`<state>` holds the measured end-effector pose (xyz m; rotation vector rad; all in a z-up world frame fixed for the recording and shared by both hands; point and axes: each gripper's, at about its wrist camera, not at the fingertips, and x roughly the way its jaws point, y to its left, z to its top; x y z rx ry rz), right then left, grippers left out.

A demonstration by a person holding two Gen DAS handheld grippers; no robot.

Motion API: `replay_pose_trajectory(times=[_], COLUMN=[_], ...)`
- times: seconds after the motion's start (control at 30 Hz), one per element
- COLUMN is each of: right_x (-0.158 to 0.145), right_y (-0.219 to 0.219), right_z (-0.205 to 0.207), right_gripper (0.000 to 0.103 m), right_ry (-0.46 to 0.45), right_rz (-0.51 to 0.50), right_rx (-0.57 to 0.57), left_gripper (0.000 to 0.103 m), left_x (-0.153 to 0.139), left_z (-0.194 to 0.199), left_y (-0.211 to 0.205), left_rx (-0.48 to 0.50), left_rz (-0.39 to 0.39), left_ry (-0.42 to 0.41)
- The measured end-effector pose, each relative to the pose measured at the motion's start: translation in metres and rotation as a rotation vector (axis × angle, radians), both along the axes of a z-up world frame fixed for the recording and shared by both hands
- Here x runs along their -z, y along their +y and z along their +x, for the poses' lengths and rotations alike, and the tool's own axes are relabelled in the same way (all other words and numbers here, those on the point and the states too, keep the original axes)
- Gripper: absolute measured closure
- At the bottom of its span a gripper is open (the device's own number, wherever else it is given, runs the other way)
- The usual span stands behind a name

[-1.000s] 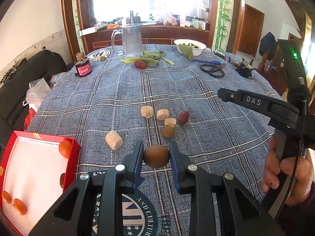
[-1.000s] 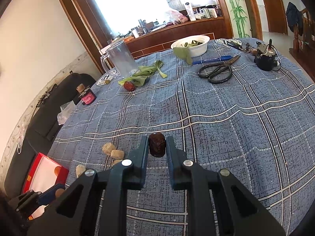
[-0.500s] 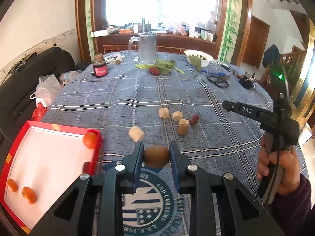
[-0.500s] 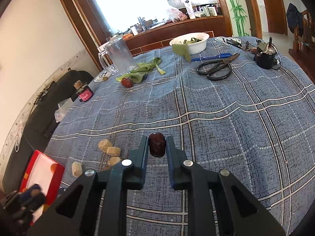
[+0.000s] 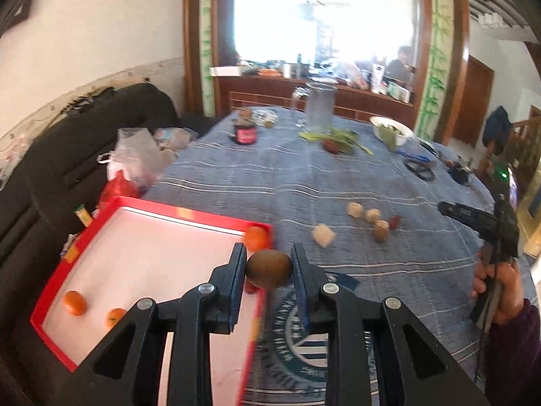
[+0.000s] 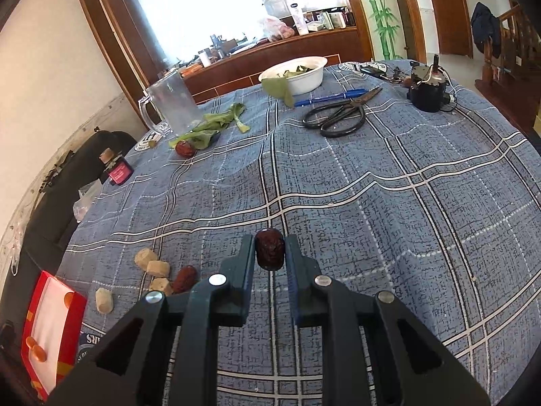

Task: Organize fruits
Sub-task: 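Carry the kiwi and the red date over the red tray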

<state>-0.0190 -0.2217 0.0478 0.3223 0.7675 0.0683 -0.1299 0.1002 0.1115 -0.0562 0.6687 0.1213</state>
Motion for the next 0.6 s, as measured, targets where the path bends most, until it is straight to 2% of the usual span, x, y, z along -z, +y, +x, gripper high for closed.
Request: replay_pose_trajectory(times=[0.37, 0.47, 0.6], right_x=[0.002, -0.005, -0.014], right_y=[0.001, 0.015, 0.05], right_z=[-0.008, -0.017, -0.032], right_gripper=[0.084, 0.084, 0.083], right_ry=[0.004, -0.011, -0.036], right_rz=[0.045, 0.053, 0.071], right_rx=[0.024, 0.001, -0.085], left_gripper=[0.077, 0.077, 0.077], left_x=[0.0, 0.001, 0.003], left_z=[-0.011, -0.015, -0.02], left_y=[0.028, 0.036, 0.05], left_rx=[-0.057, -0.065, -0.084], left_rz=[0.009, 0.006, -0.005], left_ry=[-0.028, -0.028, -0.032])
